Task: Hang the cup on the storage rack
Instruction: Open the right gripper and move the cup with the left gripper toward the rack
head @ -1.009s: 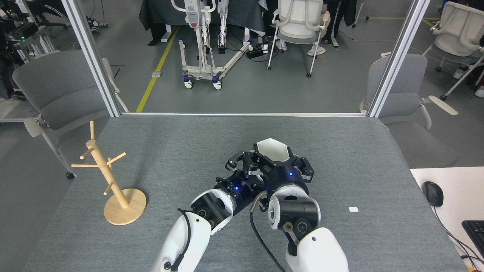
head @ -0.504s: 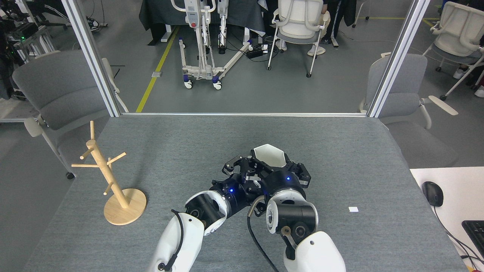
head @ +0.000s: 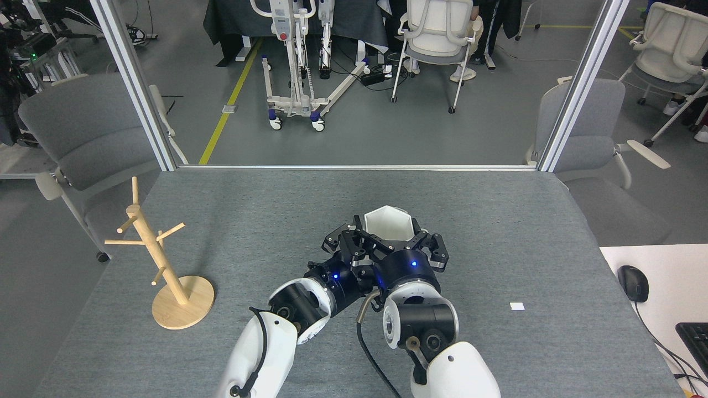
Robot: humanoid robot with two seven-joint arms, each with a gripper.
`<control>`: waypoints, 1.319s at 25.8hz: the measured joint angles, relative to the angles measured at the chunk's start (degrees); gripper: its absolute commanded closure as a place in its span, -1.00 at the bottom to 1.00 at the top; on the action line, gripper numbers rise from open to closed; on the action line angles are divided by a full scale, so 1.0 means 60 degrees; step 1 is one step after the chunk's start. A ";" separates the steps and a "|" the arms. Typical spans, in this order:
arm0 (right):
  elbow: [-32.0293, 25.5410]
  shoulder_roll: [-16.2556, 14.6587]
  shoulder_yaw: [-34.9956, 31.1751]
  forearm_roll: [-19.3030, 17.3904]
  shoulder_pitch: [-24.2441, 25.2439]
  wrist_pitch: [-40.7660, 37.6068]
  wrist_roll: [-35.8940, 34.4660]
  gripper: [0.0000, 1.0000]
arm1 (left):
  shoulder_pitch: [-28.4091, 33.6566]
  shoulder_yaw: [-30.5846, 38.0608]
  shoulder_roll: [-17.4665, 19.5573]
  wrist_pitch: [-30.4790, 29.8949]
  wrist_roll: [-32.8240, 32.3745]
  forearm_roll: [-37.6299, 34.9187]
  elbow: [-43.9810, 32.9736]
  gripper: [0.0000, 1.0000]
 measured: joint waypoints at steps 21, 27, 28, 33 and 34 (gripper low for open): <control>0.3105 -0.1249 -0.5583 -0.3018 -0.0004 -0.5643 -0.7354 -0.98 | 0.3139 0.1302 0.1269 -0.0124 0.0825 -0.0020 -0.1868 1.00; 0.4613 -0.1845 -0.6769 -0.0869 0.0927 -0.7842 -0.7375 -0.98 | 0.5674 0.2179 0.2442 -0.0221 0.2521 -0.0020 -0.3506 1.00; 0.4642 -0.1846 -0.6810 -0.0604 0.1146 -0.7931 -0.7378 -0.98 | 0.5991 0.2395 0.2538 -0.0220 0.2794 -0.0022 -0.3591 1.00; 0.4256 -0.1791 -0.6842 -0.0011 0.1894 -0.8227 -0.7409 -0.98 | 0.6852 0.4179 0.2750 -0.0157 0.3674 -0.0030 -0.3639 1.00; 0.4105 -0.1761 -0.6847 0.0020 0.2074 -0.8255 -0.7413 -0.98 | 0.6891 0.4623 0.2744 -0.0131 0.3742 -0.0030 -0.3567 1.00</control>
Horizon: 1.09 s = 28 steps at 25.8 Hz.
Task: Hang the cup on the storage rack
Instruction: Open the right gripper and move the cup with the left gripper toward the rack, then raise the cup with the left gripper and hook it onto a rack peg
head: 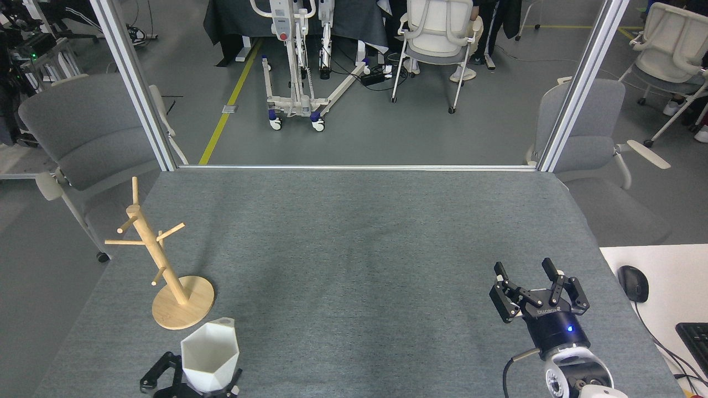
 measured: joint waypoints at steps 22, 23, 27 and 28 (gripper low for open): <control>-0.2474 0.1082 -0.0056 0.0058 0.1816 0.0049 0.1301 -0.98 | -0.3285 0.3996 0.0555 -0.0013 -0.0797 -0.0014 0.2591 1.00; -0.2464 0.1071 -0.0056 0.0045 0.1814 0.0049 0.1303 -0.98 | -0.3348 0.3995 0.0565 -0.0029 -0.0833 -0.0013 0.2583 1.00; -0.2445 0.1080 -0.0056 -0.0100 0.1750 0.0036 0.1330 -0.98 | -0.3474 0.3953 0.0585 -0.0091 -0.0977 -0.0021 0.2543 1.00; -0.2444 0.1086 -0.0056 -0.0136 0.1710 0.0019 0.1328 -0.98 | -0.3517 0.3915 0.0590 -0.0094 -0.1052 -0.0033 0.2539 1.00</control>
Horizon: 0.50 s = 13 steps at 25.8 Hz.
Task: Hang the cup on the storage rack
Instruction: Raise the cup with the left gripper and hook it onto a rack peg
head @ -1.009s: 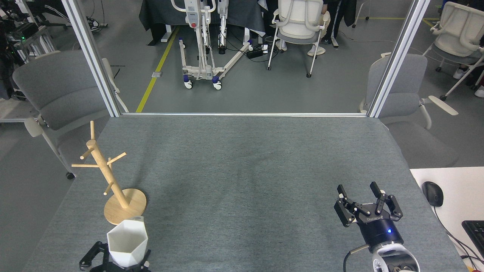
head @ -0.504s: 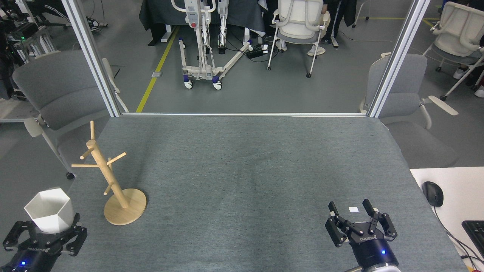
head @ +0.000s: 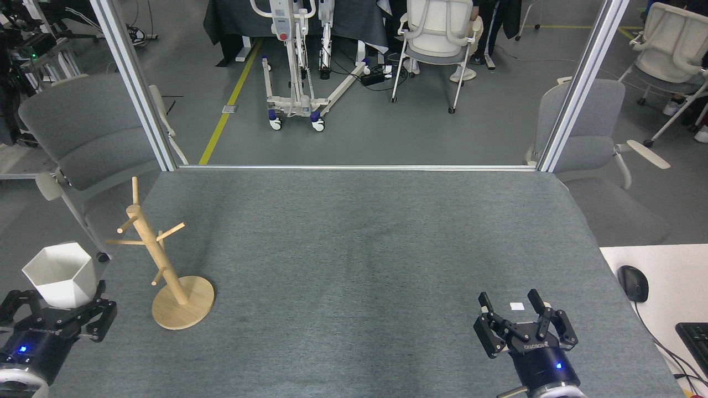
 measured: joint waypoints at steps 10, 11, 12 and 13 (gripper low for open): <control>0.0023 -0.0009 -0.0016 -0.0890 -0.0117 0.0025 -0.0045 -0.99 | -0.0569 -0.0535 0.0002 0.0015 -0.0636 -0.0114 0.0070 1.00; 0.0024 -0.0008 -0.0016 -0.0928 -0.0115 0.0024 -0.0045 -0.99 | -0.0599 -0.0543 0.0005 0.0017 -0.0647 -0.0159 0.0077 1.00; 0.0023 -0.0009 -0.0016 -0.0957 -0.0115 0.0025 -0.0045 -0.99 | -0.0622 -0.0546 0.0009 0.0018 -0.0652 -0.0224 0.0083 1.00; 0.0023 -0.0018 -0.0016 -0.0980 -0.0114 0.0029 -0.0045 -0.98 | -0.0637 -0.0556 0.0010 0.0018 -0.0656 -0.0308 0.0086 1.00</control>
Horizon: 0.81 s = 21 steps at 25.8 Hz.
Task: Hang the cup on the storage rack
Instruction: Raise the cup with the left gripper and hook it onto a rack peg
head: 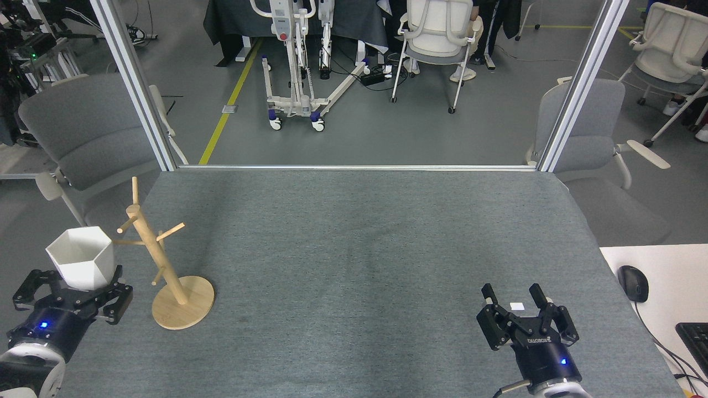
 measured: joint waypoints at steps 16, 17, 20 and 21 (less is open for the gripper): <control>0.0077 -0.0108 0.0027 -0.0044 -0.0065 0.0023 0.0013 -0.99 | 0.0053 -0.0374 0.0010 -0.0024 -0.0001 -0.1252 -0.0097 1.00; 0.0086 -0.0112 0.0028 -0.0044 -0.0067 0.0023 0.0018 -0.99 | 0.0054 -0.0412 0.0008 -0.0024 0.0001 -0.1343 -0.0097 1.00; 0.0094 -0.0142 0.0030 0.0002 -0.0038 0.0023 0.0030 -0.99 | 0.0052 -0.0516 0.0000 0.0008 0.0001 -0.1572 -0.0100 1.00; 0.0096 -0.0183 0.0030 0.0014 -0.0021 0.0023 0.0032 -0.99 | 0.0049 -0.0540 -0.0002 0.0018 0.0001 -0.1618 -0.0102 1.00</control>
